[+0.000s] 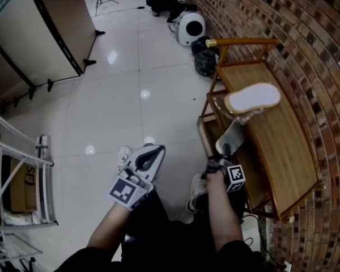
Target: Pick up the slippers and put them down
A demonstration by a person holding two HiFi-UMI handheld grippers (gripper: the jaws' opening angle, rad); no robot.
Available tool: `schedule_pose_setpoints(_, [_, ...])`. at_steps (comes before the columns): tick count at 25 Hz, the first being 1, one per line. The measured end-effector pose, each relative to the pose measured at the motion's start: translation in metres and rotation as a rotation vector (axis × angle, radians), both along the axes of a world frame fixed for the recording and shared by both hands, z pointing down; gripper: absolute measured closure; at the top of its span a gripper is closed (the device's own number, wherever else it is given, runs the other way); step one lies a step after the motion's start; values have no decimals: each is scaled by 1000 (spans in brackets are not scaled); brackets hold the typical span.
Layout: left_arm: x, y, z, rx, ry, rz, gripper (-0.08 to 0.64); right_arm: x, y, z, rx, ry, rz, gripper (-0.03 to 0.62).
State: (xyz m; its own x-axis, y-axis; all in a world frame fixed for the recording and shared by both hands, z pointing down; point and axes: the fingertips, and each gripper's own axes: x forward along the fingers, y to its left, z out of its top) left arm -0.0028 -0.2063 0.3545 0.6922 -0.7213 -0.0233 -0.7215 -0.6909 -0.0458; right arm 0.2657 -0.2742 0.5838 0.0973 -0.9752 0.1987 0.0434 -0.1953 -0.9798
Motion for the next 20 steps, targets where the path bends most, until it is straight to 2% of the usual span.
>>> schedule_pose_setpoints(4, [-2, 6, -1, -1, 10, -2, 555, -9, 2, -10, 48, 18, -43, 520])
schedule_pose_setpoints(8, [-4, 10, -10, 20, 36, -13, 555, -26, 10, -22, 41, 59, -138, 522])
schedule_pose_setpoints(13, [-12, 20, -21, 52, 65, -40, 555, -66, 31, -32, 45, 85, -293, 521])
schedule_pose_setpoints(20, [-33, 43, -34, 81, 64, -101, 555, -123, 38, -60, 102, 141, -476, 520])
